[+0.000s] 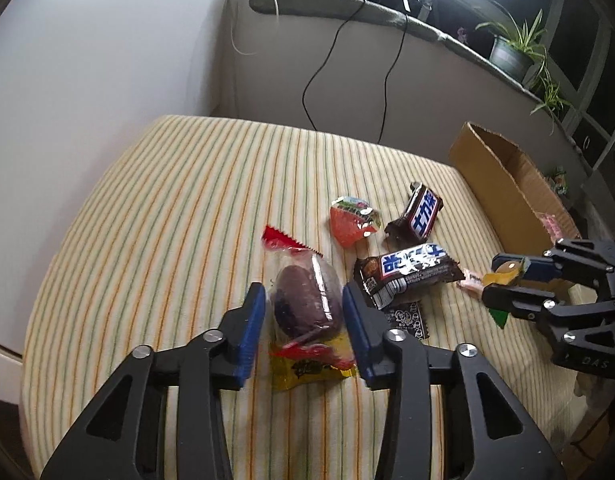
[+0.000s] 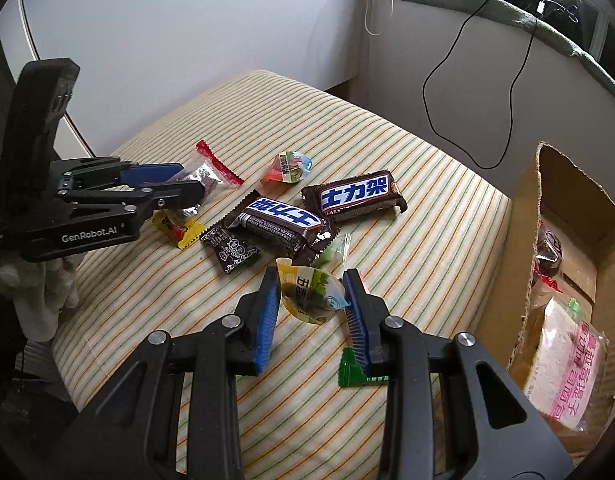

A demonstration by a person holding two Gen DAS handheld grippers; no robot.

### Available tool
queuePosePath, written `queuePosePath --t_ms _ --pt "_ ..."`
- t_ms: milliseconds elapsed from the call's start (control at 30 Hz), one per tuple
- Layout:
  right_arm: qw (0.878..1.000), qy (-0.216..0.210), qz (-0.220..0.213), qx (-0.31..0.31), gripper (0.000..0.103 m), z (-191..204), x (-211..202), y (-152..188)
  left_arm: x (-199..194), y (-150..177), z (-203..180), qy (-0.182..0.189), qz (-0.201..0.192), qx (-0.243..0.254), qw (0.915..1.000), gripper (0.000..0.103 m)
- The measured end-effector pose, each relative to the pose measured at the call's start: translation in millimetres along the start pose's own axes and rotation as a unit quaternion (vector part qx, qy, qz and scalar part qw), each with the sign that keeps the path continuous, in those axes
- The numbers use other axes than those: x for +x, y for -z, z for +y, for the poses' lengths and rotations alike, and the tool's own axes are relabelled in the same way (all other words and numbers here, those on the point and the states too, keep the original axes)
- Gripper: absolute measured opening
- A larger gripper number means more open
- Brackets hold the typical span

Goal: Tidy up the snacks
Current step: 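Carry both held candies over the cardboard box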

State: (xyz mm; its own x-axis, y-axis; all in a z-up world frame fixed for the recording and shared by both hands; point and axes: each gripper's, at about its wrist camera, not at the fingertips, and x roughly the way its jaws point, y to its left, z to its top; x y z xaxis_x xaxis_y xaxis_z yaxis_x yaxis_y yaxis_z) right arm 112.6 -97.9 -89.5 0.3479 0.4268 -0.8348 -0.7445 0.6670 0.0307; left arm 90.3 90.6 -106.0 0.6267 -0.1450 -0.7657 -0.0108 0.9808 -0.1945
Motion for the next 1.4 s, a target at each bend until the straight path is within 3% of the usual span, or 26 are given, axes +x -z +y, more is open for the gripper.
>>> queuePosePath --t_ms 100,267,533,767,1400 --pt "1.000 0.000 -0.002 0.001 0.033 -0.2 -1.4 0.3 5.7 1.9 -0.9 0.004 0.007 0.001 1.0000 0.042" --pt "1.000 0.000 -0.006 0.002 0.033 -2.7 -6.2 0.7 5.9 2.5 -4.3 0.003 0.002 0.002 1.0000 0.032" --pt "0.999 -0.007 -0.037 0.011 0.033 -10.2 -29.4 -1.2 -11.0 -5.4 -11.8 0.001 -0.019 0.005 0.9998 0.032" --pt "0.997 0.001 -0.067 0.025 0.033 -32.3 -56.9 -1.2 -22.2 -23.3 -40.5 0.021 -0.043 0.022 0.9986 0.032" --pt "0.986 0.086 -0.074 0.124 0.033 -176.2 -89.5 33.1 7.6 -65.2 -157.9 0.092 -0.049 0.083 0.9911 0.032"
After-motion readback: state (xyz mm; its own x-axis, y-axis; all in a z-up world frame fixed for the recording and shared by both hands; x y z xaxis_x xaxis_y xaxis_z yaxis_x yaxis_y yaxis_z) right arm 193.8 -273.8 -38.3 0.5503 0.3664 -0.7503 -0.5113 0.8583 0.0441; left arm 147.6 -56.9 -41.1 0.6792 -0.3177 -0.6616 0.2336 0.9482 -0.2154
